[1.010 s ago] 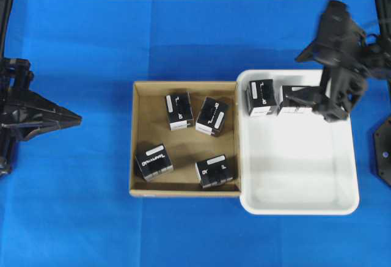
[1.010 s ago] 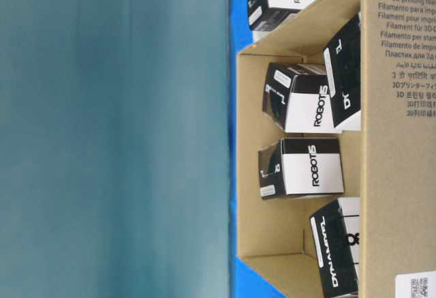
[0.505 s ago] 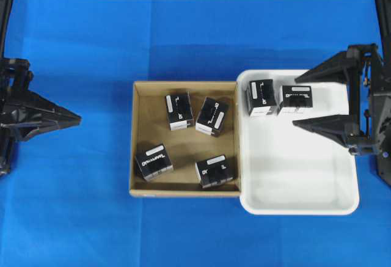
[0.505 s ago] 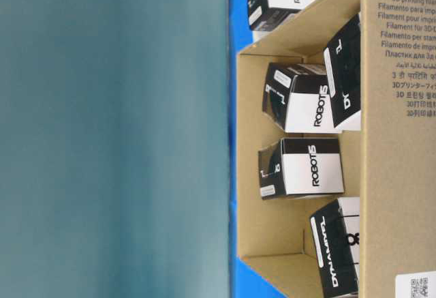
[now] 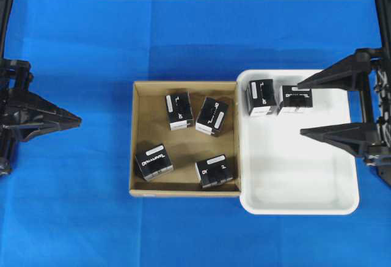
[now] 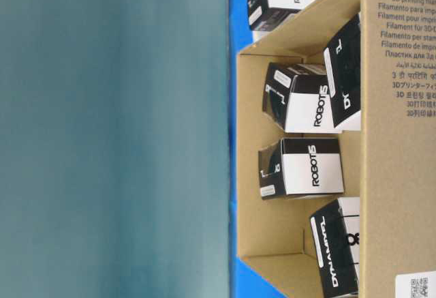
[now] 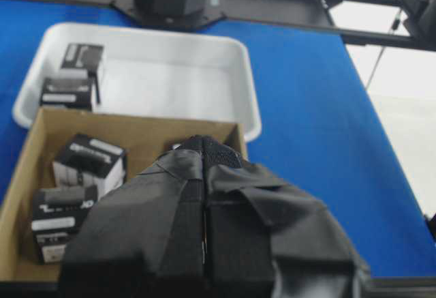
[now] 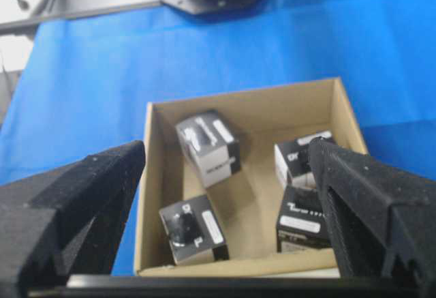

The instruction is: Pick a box that is randomly placed inside the cardboard box.

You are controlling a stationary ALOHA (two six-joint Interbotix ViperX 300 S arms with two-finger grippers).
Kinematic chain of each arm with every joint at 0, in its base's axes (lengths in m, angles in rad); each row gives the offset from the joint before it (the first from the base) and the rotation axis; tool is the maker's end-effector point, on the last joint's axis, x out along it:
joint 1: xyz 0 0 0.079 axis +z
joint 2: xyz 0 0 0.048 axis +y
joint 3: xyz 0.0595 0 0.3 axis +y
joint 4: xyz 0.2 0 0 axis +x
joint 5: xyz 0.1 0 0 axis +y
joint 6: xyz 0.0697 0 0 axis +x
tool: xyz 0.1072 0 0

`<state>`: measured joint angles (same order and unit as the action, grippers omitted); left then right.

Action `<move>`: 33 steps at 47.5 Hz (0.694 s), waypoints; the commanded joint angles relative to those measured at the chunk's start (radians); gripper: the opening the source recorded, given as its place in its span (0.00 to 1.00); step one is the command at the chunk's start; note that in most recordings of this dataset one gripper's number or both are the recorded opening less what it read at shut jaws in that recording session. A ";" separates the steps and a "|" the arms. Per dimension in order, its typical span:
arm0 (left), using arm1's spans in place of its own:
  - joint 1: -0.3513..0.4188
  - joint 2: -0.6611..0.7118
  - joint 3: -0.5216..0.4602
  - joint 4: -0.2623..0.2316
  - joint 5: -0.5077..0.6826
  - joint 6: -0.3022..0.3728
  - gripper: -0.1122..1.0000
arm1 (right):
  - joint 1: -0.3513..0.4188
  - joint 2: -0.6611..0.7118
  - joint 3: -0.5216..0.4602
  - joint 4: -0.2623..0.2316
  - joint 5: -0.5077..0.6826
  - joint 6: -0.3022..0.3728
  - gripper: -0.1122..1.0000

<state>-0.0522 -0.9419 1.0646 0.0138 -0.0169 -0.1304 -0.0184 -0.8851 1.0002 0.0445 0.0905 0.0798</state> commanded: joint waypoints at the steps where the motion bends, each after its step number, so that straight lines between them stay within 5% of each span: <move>1: 0.003 0.002 -0.026 0.003 -0.005 0.002 0.04 | -0.009 -0.018 0.009 0.003 -0.011 0.002 0.97; 33: -0.018 -0.063 -0.028 0.003 0.012 0.000 0.04 | 0.018 -0.193 0.106 0.003 0.014 0.012 0.97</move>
<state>-0.0660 -1.0094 1.0646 0.0138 -0.0077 -0.1273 -0.0031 -1.0815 1.1121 0.0460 0.1028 0.0920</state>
